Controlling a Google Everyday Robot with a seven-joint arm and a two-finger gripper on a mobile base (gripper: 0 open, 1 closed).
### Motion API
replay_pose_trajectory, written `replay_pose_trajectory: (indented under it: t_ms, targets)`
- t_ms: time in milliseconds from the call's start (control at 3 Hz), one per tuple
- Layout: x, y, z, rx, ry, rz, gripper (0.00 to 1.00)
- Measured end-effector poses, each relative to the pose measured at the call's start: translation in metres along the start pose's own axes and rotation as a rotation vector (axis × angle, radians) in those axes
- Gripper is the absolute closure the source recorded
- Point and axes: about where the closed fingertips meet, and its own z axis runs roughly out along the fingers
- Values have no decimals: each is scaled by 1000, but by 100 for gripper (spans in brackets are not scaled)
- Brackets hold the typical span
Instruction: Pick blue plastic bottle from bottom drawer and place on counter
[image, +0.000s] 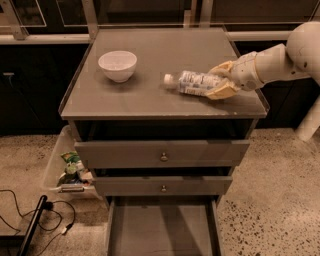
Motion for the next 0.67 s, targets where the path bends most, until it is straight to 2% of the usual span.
replay_pose_trajectory:
  t_ms: [333,667]
  targets:
    - [0,0,0,0,0,0,12]
    - [0,0,0,0,0,0,0]
